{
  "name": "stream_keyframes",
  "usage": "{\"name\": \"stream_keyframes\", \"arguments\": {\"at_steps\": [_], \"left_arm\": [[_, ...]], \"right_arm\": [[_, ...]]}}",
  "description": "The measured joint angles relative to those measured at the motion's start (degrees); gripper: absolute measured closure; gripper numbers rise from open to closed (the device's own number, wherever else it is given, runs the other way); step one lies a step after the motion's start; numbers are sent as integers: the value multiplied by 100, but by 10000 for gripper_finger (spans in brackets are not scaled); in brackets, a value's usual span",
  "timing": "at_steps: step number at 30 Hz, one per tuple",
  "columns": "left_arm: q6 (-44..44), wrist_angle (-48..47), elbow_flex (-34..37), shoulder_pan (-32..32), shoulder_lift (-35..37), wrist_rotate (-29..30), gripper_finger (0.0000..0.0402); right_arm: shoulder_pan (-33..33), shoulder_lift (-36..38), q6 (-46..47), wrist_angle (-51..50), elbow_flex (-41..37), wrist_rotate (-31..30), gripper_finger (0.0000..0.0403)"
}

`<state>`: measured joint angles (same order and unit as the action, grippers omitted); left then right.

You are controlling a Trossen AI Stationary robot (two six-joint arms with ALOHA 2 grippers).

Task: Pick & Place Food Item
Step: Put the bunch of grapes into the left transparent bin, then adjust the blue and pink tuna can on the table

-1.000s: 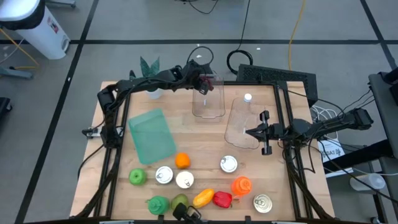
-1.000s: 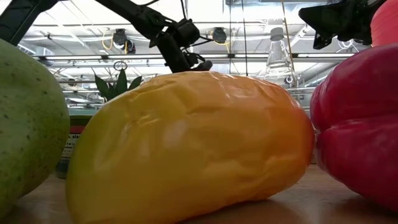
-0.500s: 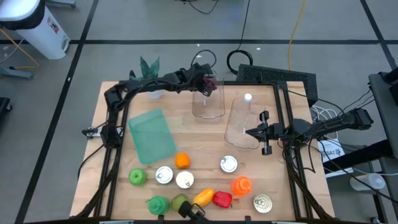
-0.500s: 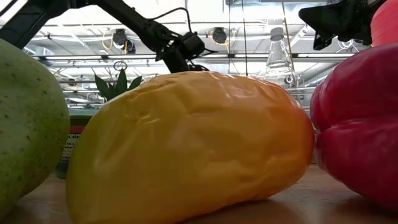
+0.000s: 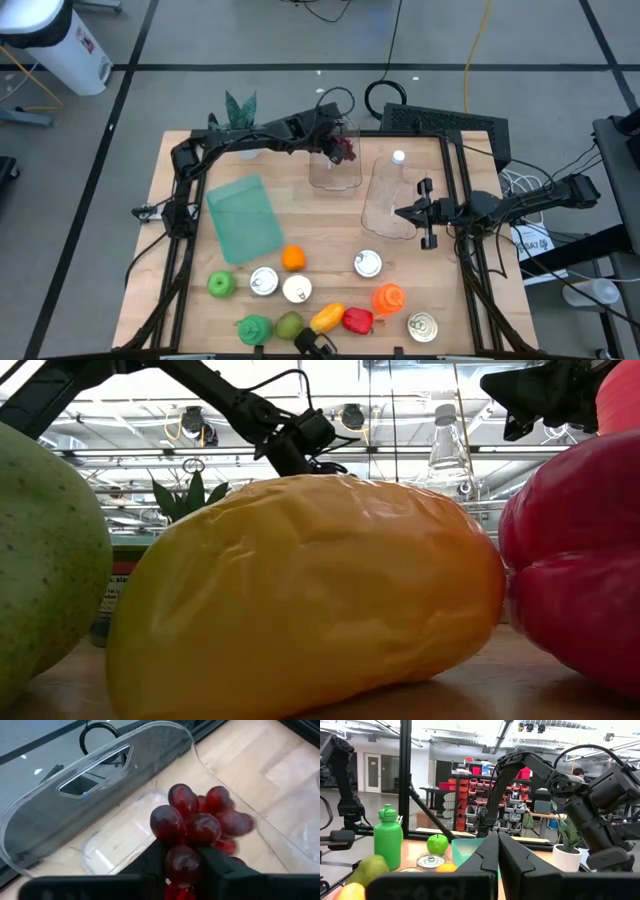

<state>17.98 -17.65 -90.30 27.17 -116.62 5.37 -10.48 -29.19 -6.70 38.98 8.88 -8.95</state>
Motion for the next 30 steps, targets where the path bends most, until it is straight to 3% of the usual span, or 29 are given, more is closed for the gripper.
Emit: {"name": "stream_keyframes", "arguments": {"at_steps": [12,20,25,30], "left_arm": [[125,42,0,-10,94,18,170],[182,-36,4,-5,333,-84,105],[28,-412,4,-127,917,-511,102],[-1012,-1153,4,-569,2069,-347,162]], "right_arm": [[0,0,2,-28,0,0,403],[0,0,2,-26,0,0,403],[-2,-20,1,-23,-1,1,403],[-2,-31,2,-64,-2,4,403]]}}
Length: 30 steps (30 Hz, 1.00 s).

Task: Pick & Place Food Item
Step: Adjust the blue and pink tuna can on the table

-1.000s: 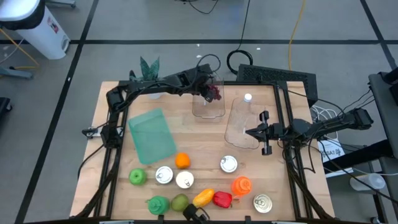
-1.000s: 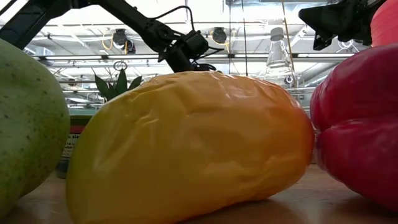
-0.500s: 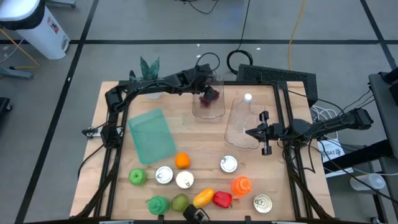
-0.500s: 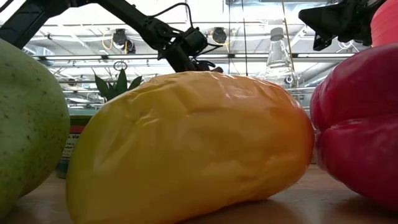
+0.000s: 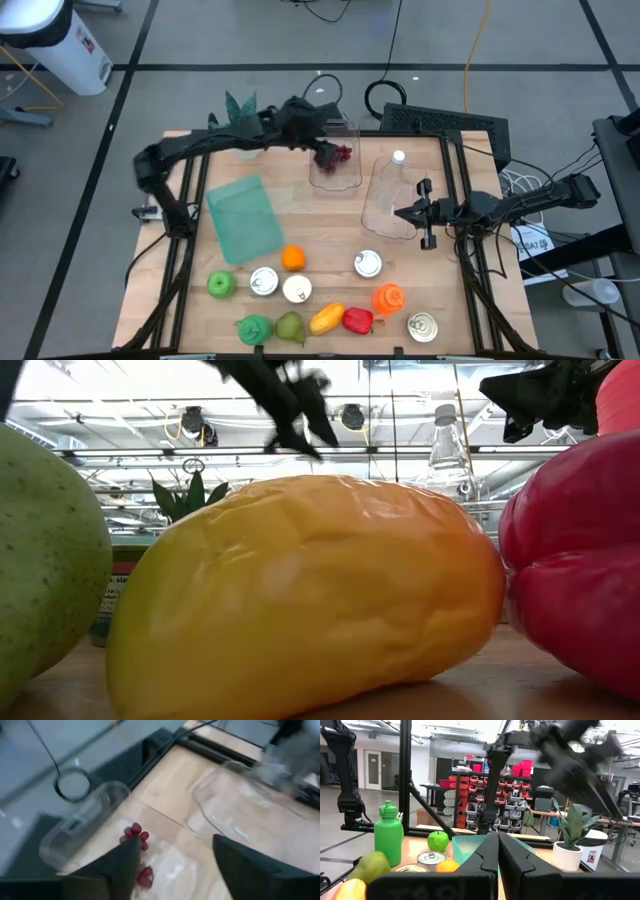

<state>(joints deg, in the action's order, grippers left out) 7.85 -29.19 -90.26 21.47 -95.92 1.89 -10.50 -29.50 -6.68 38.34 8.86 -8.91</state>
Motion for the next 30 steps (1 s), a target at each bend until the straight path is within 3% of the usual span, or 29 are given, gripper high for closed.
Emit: {"name": "stream_keyframes", "arguments": {"at_steps": [7,8,11,13,20,26,30], "left_arm": [[-626,-832,198,-1083,1920,873,330],[-649,-860,361,-1258,2204,1068,339],[-723,-560,1176,-1680,3117,1856,343],[-579,-230,1929,-1824,3842,2083,349],[-863,2381,4982,-1965,6269,1167,351],[-1060,4387,7103,-1967,6953,1016,351],[-918,5172,7720,-1971,6925,832,351]], "right_arm": [[0,0,0,-4,0,-2,403],[0,0,0,-4,0,-2,403],[0,0,2,-4,0,1,403],[0,0,31,-6,0,4,403],[0,-7,15,-21,0,0,403],[0,-17,10,0,0,-4,403],[0,-43,4,-10,0,-4,403]]}}
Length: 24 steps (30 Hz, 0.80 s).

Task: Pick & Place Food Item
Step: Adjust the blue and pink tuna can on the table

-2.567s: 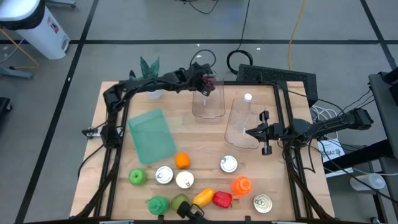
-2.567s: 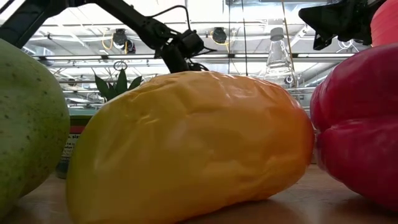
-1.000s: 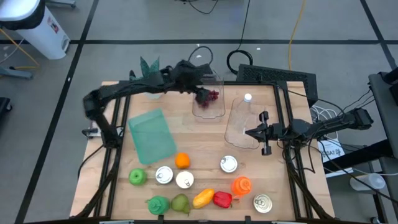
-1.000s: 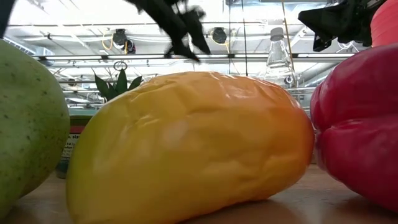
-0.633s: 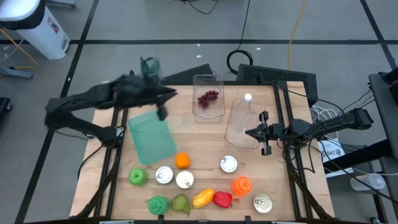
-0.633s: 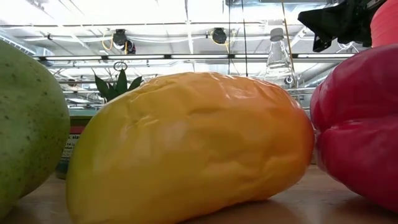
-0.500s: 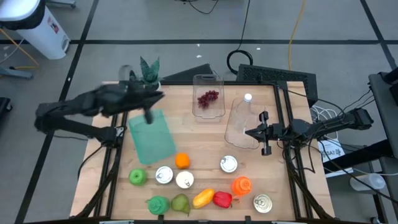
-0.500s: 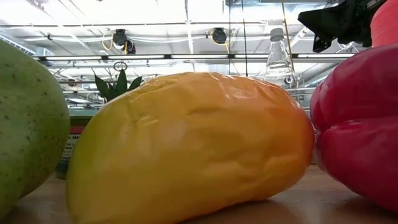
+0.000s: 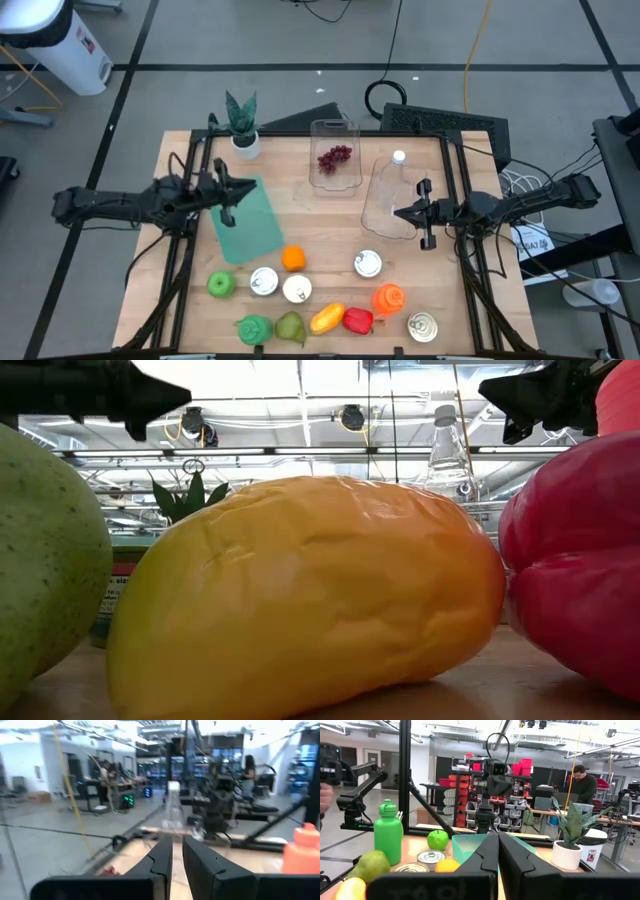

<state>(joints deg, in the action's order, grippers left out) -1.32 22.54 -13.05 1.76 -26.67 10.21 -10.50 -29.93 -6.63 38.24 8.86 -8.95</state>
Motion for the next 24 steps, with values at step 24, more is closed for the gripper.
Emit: {"name": "stream_keyframes", "arguments": {"at_steps": [24], "left_arm": [[463,121,61,2,-5,-67,350]], "right_arm": [[-482,-608,-619,600,139,321,403]]}}
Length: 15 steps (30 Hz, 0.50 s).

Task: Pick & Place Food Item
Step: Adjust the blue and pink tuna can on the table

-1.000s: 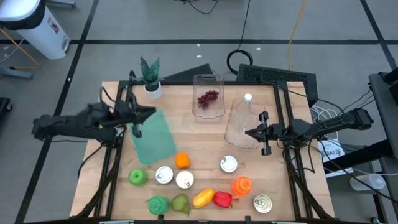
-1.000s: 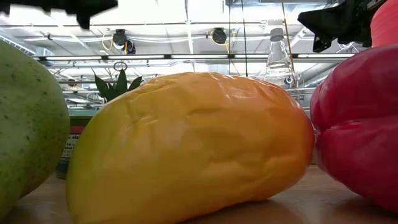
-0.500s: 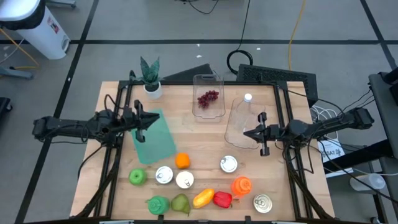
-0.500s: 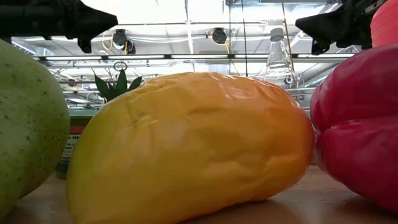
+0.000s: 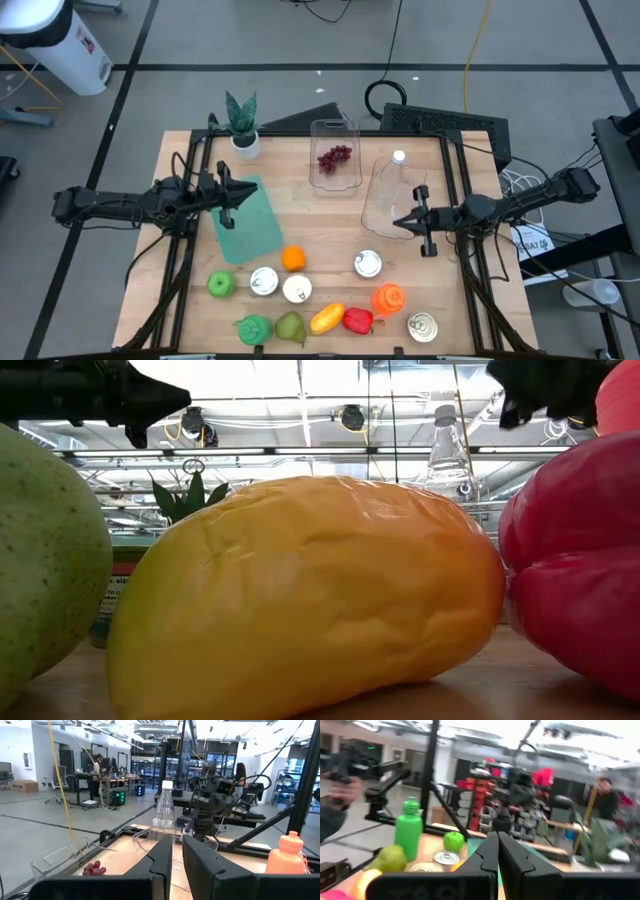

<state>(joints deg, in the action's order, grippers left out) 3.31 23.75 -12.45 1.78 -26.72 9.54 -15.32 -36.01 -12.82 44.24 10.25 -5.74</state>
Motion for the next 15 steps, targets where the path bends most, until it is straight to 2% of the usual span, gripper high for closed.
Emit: {"name": "stream_keyframes", "arguments": {"at_steps": [4,6,12,15], "left_arm": [[-2,-4,-2,0,0,0,350],[0,-4,-2,0,0,2,350],[-3,-18,-2,0,0,2,350],[-2,-28,-4,0,0,2,350]], "right_arm": [[-486,-262,-437,-241,512,-35,403],[-714,-517,-485,-712,944,-223,403],[-1109,-1912,-87,-3337,2778,-1633,403],[-1086,-2798,559,-4643,3698,-1836,403]]}}
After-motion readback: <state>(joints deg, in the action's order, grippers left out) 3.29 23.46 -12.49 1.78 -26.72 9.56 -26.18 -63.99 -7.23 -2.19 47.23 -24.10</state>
